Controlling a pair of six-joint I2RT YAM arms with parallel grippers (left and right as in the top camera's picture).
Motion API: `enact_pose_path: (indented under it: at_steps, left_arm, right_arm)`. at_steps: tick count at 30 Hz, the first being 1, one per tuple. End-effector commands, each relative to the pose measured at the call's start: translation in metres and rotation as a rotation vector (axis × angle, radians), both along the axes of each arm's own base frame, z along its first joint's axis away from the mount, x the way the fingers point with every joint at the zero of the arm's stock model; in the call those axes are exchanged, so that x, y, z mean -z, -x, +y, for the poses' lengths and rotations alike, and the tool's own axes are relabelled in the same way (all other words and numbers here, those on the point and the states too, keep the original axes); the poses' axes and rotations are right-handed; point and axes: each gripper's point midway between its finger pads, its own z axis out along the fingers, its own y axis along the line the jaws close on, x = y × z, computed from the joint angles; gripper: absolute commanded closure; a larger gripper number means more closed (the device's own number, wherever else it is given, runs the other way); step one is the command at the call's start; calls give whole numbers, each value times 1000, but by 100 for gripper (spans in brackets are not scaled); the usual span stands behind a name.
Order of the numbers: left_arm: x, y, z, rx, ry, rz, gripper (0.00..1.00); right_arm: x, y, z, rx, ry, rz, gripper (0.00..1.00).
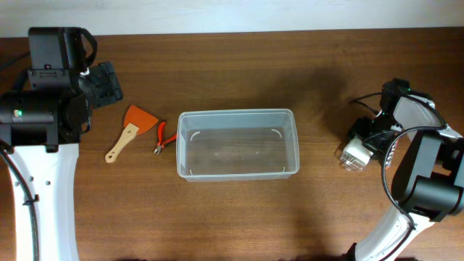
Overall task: Pack container
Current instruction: 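Grasp the clear screwdriver pack with the right gripper, then carry the screwdriver pack into the container and release it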
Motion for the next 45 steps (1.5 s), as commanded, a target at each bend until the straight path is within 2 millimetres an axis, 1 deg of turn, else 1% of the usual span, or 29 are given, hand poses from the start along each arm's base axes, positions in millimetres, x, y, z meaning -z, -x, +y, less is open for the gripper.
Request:
enact_pose_path:
  at_steps: [1,3,7,8,10,12,15,19,21,23,24,25,27,30,33,36,38,40,42,43,45]
  left_arm:
    - [1,0,-1,0,12,2,21]
    - [1,0,-1,0,12,2,21]
    - [1,0,-1,-1,12,1,21]
    - [1,0,0,-1,11,1,21]
    - [1,0,0,-1,12,1,21]
    - [1,0,1,-6,12,0,21]
    - [0,1,15,-44,13,-3,21]
    - [0,6,41,-119,12,-3,21]
    - [0,9,51,-146,12,-4,21]
    - [0,11,59,-170,12,-4,21]
    - [0,12,62,-178,12,-4,21]
    - [0,13,65,-188,11,-4,21]
    - [0,14,72,-208,11,-8,21]
    - [0,17,82,-237,11,-10,21]
    - [2,18,90,-258,12,-3,21]
    - [7,16,91,-259,15,13,21]
    - [10,13,90,-253,23,22,21]
    - [14,10,87,-238,42,29,21]
    - [18,7,85,-231,52,36,21]
    - [19,6,86,-231,53,40,21]
    - [21,5,86,-231,53,45,21]
  right_arm:
    - [19,14,6,-7,-43,64,34]
    - [19,14,7,-20,-45,65,39]
    - [19,14,7,-24,-45,65,46]
    - [19,14,7,-24,-45,65,51]
    - [19,14,7,-24,-46,65,65]
    - [19,14,7,-24,-45,65,72]
    - [19,14,7,-29,-46,64,72]
    - [19,14,7,-57,-49,61,73]
    - [19,15,7,-57,-49,62,73]
    - [19,15,7,-57,-49,62,82]
    - [19,14,7,-57,-49,61,90]
    - [19,14,7,-57,-48,61,94]
    - [17,12,6,-66,-47,52,96]
    - [7,6,5,-76,-44,23,96]
    - [-10,-4,2,-83,-29,-18,96]
    - [-38,-20,4,-159,-9,-80,96]
    - [-63,-32,10,-235,10,-132,96]
    - [-89,-45,20,-319,31,-190,96]
    - [-118,-59,35,-415,55,-256,96]
    - [-134,-65,45,-467,67,-289,96]
    - [-167,-76,71,-611,93,-364,96]
